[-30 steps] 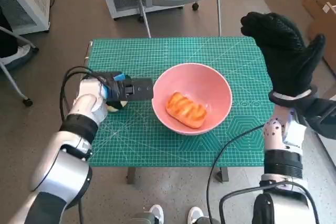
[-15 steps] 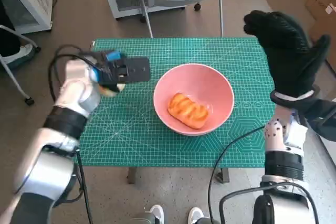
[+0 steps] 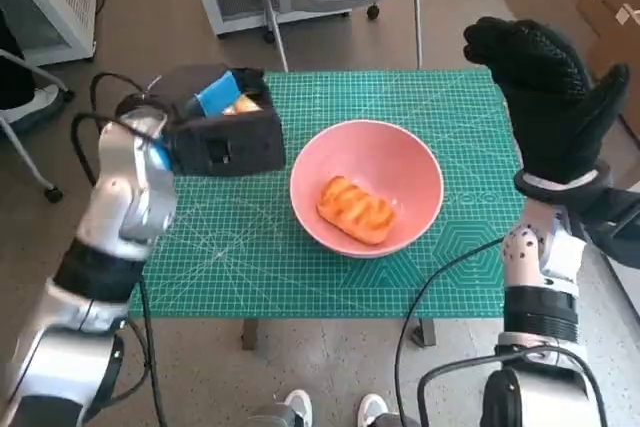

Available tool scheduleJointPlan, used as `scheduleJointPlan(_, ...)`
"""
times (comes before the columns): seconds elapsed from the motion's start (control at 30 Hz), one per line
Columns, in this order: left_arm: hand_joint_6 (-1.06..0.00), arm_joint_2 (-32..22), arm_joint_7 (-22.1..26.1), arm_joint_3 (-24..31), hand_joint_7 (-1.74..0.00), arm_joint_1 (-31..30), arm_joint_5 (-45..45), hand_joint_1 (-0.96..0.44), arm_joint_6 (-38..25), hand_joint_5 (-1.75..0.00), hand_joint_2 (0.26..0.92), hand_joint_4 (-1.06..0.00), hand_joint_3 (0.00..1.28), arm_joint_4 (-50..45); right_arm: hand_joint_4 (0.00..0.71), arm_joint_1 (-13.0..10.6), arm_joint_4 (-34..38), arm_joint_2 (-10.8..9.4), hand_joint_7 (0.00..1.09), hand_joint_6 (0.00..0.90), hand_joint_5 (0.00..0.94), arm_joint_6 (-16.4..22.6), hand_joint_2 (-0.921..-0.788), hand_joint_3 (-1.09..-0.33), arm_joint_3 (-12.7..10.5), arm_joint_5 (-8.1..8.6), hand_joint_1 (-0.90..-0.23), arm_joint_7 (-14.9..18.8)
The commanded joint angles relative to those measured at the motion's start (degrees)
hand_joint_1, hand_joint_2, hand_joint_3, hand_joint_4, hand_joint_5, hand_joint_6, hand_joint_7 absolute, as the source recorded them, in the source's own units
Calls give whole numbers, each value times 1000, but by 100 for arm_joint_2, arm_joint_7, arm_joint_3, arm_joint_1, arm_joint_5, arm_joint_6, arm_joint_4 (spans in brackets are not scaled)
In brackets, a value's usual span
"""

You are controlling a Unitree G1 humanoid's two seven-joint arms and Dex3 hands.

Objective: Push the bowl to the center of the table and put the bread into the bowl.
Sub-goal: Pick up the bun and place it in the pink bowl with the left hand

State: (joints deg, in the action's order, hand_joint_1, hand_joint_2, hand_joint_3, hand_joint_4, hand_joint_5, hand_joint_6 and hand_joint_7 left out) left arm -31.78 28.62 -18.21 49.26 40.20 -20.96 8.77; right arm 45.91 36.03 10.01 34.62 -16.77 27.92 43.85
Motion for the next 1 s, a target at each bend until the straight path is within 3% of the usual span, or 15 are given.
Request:
scheduleJointPlan(0.03, -730, -181, 329, 421, -963, -314, 94, 2, -339, -1181, 900, -761, 36, -1937, 348, -98, 165, -59, 3, 463, 2, -52, -921, -732, 15, 44, -646, 94)
scheduleJointPlan(0.2, -702, 4, 496, 292, -1067, -253, 37, 3, -299, -1108, 904, -762, 34, -2323, 349, -101, 146, -60, 3, 464, 2, -54, -921, -733, 22, 44, -644, 94)
scheduleJointPlan(0.5, -655, 656, 528, -418, -1110, 19, 130, 3, -50, -1146, 919, -732, 39, -1929, 349, -128, 122, -58, 3, 465, 2, -55, -921, -736, 19, 58, -644, 126)
scheduleJointPlan(0.73, -649, 1094, 233, -912, -1117, 246, 249, 3, 497, -1152, 919, -734, 40, -1037, 349, -220, -19, -38, 2, 465, 1, -108, -921, -742, 20, 80, -642, 109)
scheduleJointPlan(1.0, -625, 1335, 218, -1201, -1135, 582, 340, 3, 975, -1139, 919, -752, 43, 67, 353, -349, -228, -11, 5, 472, 2, -160, -921, -744, 37, 60, -640, 10)
